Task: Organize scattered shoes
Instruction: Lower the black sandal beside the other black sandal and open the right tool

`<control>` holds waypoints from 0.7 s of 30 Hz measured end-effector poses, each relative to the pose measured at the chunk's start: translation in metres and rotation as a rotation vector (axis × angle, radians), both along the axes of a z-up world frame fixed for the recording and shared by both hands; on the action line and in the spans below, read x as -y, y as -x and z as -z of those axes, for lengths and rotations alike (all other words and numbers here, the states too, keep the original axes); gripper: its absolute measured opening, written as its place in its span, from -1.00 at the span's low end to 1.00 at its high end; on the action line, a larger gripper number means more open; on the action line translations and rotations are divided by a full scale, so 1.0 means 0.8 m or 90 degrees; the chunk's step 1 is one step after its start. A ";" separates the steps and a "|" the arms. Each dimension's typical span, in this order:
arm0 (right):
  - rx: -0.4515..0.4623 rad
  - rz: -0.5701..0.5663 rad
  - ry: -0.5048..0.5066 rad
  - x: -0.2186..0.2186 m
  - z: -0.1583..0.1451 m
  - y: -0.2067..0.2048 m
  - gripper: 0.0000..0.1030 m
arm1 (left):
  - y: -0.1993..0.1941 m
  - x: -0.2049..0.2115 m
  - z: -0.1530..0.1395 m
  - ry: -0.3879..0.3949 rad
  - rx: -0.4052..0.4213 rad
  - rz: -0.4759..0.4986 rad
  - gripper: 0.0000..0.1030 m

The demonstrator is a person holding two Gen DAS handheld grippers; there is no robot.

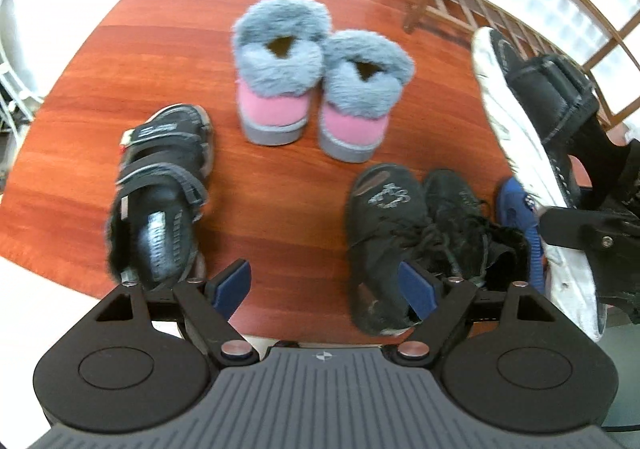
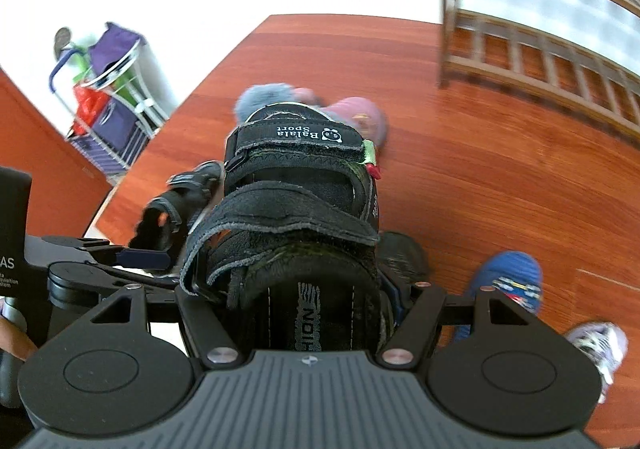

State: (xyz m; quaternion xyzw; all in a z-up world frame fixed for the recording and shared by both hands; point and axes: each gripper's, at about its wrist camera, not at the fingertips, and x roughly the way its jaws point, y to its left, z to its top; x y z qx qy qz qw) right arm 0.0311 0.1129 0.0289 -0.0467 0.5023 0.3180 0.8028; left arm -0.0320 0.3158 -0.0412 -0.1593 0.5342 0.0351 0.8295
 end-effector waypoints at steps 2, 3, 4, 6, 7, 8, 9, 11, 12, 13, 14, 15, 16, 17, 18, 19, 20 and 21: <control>-0.007 -0.011 -0.005 -0.018 0.002 0.002 0.42 | 0.008 -0.008 -0.001 -0.007 0.000 -0.010 0.60; -0.010 -0.015 -0.007 -0.026 0.003 0.003 0.42 | 0.012 -0.012 -0.001 -0.009 -0.001 -0.015 0.60; -0.016 -0.019 -0.012 -0.035 0.004 0.004 0.42 | 0.015 -0.016 -0.001 -0.011 -0.002 -0.019 0.60; -0.026 -0.029 -0.021 -0.053 0.007 0.005 0.42 | 0.023 -0.025 -0.002 -0.015 -0.005 -0.029 0.60; -0.030 -0.032 -0.024 -0.060 0.008 0.006 0.42 | 0.027 -0.029 -0.002 -0.017 -0.006 -0.033 0.60; -0.034 -0.037 -0.027 -0.070 0.010 0.007 0.42 | 0.030 -0.033 -0.002 -0.019 -0.007 -0.038 0.60; -0.038 -0.041 -0.029 -0.081 0.013 0.008 0.42 | 0.033 -0.038 -0.002 -0.022 -0.009 -0.043 0.60; -0.043 -0.047 -0.030 -0.099 0.018 0.009 0.42 | 0.041 -0.046 -0.001 -0.024 -0.012 -0.055 0.60; -0.045 -0.047 -0.029 -0.107 0.021 0.009 0.42 | 0.044 -0.051 0.000 -0.025 -0.013 -0.062 0.60; -0.046 -0.046 -0.028 -0.113 0.024 0.009 0.42 | 0.048 -0.055 0.001 -0.025 -0.015 -0.069 0.60; -0.048 -0.043 -0.028 -0.118 0.028 0.008 0.42 | 0.051 -0.059 0.002 -0.025 -0.017 -0.076 0.60; -0.054 -0.036 -0.029 -0.124 0.034 0.006 0.42 | 0.054 -0.063 0.003 -0.024 -0.019 -0.084 0.60; -0.059 -0.028 -0.031 -0.130 0.040 0.004 0.42 | 0.057 -0.067 0.004 -0.024 -0.021 -0.091 0.60; -0.064 -0.019 -0.032 -0.135 0.045 0.003 0.42 | 0.060 -0.071 0.004 -0.023 -0.022 -0.098 0.60; -0.069 -0.010 -0.033 -0.139 0.050 0.001 0.42 | 0.063 -0.075 0.005 -0.023 -0.023 -0.105 0.60; -0.074 0.000 -0.034 -0.143 0.056 0.000 0.42 | 0.064 -0.078 0.005 -0.023 -0.023 -0.110 0.60; -0.078 0.010 -0.033 -0.147 0.061 -0.002 0.42 | 0.066 -0.080 0.006 -0.023 -0.024 -0.114 0.60; -0.082 0.020 -0.032 -0.150 0.067 -0.004 0.42 | 0.067 -0.083 0.006 -0.023 -0.024 -0.119 0.60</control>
